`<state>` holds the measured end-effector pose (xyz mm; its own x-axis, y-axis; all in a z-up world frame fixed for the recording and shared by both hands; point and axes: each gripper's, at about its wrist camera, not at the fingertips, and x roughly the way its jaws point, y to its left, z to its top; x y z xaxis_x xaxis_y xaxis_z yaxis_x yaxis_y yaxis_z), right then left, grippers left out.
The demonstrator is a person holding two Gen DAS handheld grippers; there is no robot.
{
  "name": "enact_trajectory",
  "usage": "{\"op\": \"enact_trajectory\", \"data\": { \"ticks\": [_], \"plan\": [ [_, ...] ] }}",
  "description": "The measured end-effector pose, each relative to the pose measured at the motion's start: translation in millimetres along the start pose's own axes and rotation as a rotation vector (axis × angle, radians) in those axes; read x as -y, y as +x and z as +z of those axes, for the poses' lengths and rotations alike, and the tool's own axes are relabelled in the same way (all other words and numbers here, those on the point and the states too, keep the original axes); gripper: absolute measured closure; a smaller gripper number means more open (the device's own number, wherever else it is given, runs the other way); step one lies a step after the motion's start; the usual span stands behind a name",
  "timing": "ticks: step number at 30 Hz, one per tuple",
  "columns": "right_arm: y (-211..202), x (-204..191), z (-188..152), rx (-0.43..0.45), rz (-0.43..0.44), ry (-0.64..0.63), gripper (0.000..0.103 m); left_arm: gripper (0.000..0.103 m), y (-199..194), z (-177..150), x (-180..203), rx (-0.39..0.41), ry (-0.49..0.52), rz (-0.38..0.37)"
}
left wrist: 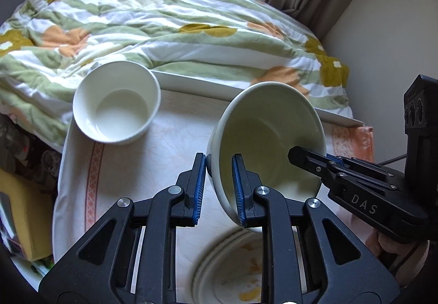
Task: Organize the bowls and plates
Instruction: 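Carry the cream bowl into the mauve dish and open the right gripper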
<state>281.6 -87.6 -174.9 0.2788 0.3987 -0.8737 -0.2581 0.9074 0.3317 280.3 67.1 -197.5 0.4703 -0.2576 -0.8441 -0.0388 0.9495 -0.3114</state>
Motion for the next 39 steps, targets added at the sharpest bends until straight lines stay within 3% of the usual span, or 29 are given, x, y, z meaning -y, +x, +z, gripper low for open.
{"op": "enact_trajectory", "data": {
  "ticks": [11,23,29,39],
  "plan": [
    [-95,64,-64,0.055,-0.017,0.043,0.094,0.086,-35,-53,110,0.007,0.070,-0.053],
    [-154,162,-137,0.060,-0.095,0.136,0.094,0.086,-7,-125,237,-0.084,0.148,-0.124],
    [-151,195,-160,0.025,-0.106,0.202,0.094,0.086,21,-145,265,-0.174,0.199,-0.108],
    [-125,224,-175,-0.026,-0.097,0.275,0.094,0.086,67,-150,272,-0.268,0.281,-0.028]
  ]
}}
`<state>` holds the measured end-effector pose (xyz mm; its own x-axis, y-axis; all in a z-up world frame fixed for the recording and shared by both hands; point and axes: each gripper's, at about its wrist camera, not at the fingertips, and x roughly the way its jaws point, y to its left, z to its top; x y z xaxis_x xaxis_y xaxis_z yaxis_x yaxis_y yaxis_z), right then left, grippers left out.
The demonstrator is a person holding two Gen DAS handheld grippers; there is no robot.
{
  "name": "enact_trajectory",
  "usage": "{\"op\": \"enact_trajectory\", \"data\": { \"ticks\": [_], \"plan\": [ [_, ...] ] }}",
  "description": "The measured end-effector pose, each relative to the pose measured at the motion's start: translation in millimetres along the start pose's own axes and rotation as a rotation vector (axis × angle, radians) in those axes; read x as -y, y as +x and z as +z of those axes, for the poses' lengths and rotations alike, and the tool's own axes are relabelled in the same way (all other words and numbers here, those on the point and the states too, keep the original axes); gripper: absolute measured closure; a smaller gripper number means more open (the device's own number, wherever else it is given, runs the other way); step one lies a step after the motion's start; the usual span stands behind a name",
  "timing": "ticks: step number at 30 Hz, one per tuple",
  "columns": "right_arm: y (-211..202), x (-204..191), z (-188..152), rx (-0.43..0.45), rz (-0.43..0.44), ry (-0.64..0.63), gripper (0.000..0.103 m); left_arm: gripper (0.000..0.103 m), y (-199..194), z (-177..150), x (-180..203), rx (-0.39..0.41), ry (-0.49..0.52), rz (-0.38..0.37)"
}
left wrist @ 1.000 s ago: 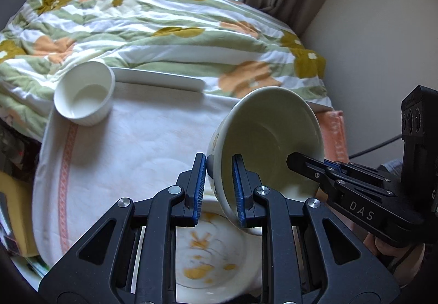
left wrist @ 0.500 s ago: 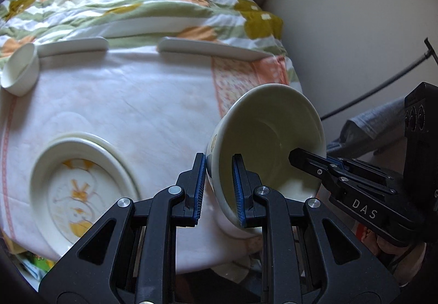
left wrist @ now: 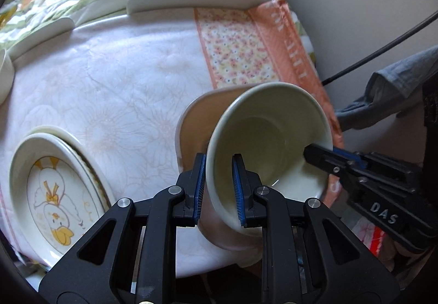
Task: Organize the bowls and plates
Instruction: 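Carry the cream bowl into the mauve dish and open the right gripper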
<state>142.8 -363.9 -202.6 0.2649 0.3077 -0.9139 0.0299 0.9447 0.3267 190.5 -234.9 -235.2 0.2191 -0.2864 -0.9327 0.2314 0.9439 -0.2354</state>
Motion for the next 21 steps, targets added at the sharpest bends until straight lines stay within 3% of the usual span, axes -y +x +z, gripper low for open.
{"op": "enact_trajectory", "data": {
  "ticks": [11,15,21],
  "plan": [
    [10,5,0,-0.021,-0.037,0.017,0.094,0.086,21,8,13,-0.036,0.143,0.101],
    [12,8,-2,-0.023,-0.039,0.035,0.094,0.086,19,7,21,-0.009,0.211,0.144],
    [5,9,-2,-0.005,-0.077,0.040,0.094,0.086,19,8,22,-0.008,0.241,0.138]
  ]
}}
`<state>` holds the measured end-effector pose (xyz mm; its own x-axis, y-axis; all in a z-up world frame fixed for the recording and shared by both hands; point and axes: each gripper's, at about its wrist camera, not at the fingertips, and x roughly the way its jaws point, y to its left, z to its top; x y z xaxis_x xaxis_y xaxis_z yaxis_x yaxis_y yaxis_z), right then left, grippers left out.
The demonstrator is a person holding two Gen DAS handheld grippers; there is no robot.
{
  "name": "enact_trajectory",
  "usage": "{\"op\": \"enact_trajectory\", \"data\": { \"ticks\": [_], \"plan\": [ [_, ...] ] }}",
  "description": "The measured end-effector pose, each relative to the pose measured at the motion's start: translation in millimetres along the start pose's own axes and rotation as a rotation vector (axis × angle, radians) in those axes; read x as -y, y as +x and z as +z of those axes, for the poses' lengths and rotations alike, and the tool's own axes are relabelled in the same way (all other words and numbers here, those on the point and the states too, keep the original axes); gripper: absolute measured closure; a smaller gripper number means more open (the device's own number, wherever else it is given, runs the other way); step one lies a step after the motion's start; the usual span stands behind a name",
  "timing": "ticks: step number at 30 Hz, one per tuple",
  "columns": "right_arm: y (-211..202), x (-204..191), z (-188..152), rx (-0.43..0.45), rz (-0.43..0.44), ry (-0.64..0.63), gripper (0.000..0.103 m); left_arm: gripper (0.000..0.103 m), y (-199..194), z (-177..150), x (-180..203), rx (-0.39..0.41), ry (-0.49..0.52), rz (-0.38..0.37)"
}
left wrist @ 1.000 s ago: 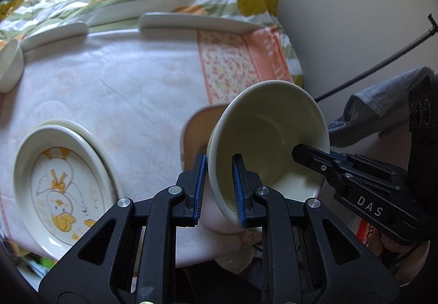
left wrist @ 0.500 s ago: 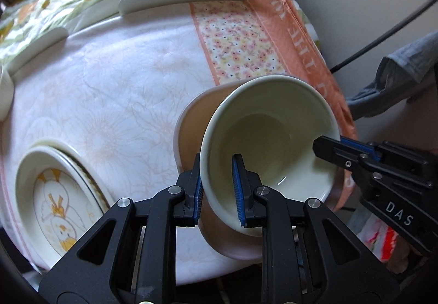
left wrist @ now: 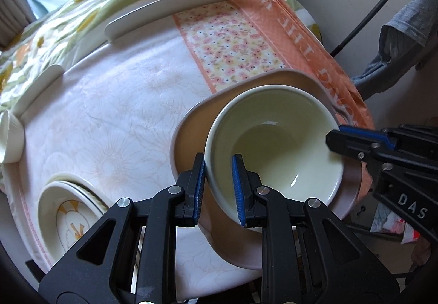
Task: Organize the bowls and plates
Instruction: 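Carry the cream bowl into the mauve dish and open the right gripper, then move the right gripper to the white bowl and grasp its rim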
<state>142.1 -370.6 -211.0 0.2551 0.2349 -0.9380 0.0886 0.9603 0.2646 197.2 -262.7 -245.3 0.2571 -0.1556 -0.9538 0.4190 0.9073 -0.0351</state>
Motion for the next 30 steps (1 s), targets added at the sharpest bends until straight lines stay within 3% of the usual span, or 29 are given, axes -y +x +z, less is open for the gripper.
{"op": "enact_trajectory", "data": {
  "ticks": [14,20,26,27,28,29,30],
  "plan": [
    [-15,-3,-1,0.023,-0.010,-0.012,0.094,0.086,-14,1,-4,0.033,-0.005,-0.029],
    [-28,-3,-5,0.051,0.000,-0.030,0.094,0.086,-38,-1,-11,0.090,-0.058,-0.066],
    [-47,-13,-8,0.104,-0.026,-0.159,0.091,0.084,-65,-1,-36,0.130,-0.154,-0.084],
    [-49,-16,-7,0.115,-0.031,-0.180,0.080,0.079,-69,-3,-41,0.135,-0.170,-0.078],
    [-51,-19,-7,0.124,-0.029,-0.198,0.072,0.057,-73,-4,-45,0.141,-0.181,-0.072],
    [-53,-23,-5,0.135,-0.024,-0.222,0.045,0.036,-78,-6,-50,0.149,-0.195,-0.067],
    [-55,-27,-4,0.149,-0.013,-0.245,0.019,0.002,-84,-9,-55,0.166,-0.215,-0.064]
  ]
}}
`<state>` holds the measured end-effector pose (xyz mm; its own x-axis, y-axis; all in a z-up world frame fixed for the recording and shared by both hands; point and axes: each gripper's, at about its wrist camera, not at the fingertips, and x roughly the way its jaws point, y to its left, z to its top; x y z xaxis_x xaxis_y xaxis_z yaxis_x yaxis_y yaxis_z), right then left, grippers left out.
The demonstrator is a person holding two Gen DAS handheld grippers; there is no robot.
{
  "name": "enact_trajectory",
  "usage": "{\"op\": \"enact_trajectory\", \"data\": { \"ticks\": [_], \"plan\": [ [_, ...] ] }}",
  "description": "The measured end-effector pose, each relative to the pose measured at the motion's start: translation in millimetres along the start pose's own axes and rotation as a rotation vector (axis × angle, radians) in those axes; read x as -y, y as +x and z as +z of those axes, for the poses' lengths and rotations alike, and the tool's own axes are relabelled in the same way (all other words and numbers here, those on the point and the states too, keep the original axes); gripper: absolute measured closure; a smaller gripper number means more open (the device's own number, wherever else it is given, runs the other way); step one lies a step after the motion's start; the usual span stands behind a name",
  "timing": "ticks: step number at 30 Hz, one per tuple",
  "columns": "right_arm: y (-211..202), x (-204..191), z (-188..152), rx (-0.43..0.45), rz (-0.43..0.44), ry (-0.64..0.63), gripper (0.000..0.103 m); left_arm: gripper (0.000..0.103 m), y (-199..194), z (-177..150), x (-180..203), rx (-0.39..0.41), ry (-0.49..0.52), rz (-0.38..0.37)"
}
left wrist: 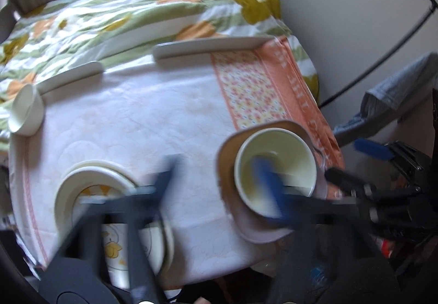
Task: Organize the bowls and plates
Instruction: 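Move the right gripper to the white bowl and grasp its rim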
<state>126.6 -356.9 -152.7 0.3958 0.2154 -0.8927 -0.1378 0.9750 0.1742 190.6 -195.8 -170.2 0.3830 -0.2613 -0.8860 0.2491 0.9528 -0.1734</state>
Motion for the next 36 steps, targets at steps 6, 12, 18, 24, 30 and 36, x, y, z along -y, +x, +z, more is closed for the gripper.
{"op": "enact_trajectory", "data": {
  "ticks": [6,12,18,24,30,36],
  "plan": [
    [-4,-36,23,0.074,0.066,-0.167,0.007,0.001,-43,-10,-43,0.075,-0.120,0.096],
    [4,-89,56,0.095,0.176,-0.349,0.001,0.001,-88,-28,-101,0.137,-0.305,0.201],
    [8,-144,107,0.091,0.233,-0.399,0.001,0.001,-136,-40,-169,0.234,-0.460,0.299],
    [25,-215,161,0.067,0.285,-0.471,0.001,0.001,-147,-44,-240,0.273,-0.587,0.306],
    [86,-286,202,-0.034,0.323,-0.492,0.002,0.013,-116,-35,-318,0.272,-0.749,0.187],
    [166,-342,221,-0.161,0.362,-0.500,0.035,0.039,-52,-28,-386,0.209,-0.889,0.077]
  ]
}}
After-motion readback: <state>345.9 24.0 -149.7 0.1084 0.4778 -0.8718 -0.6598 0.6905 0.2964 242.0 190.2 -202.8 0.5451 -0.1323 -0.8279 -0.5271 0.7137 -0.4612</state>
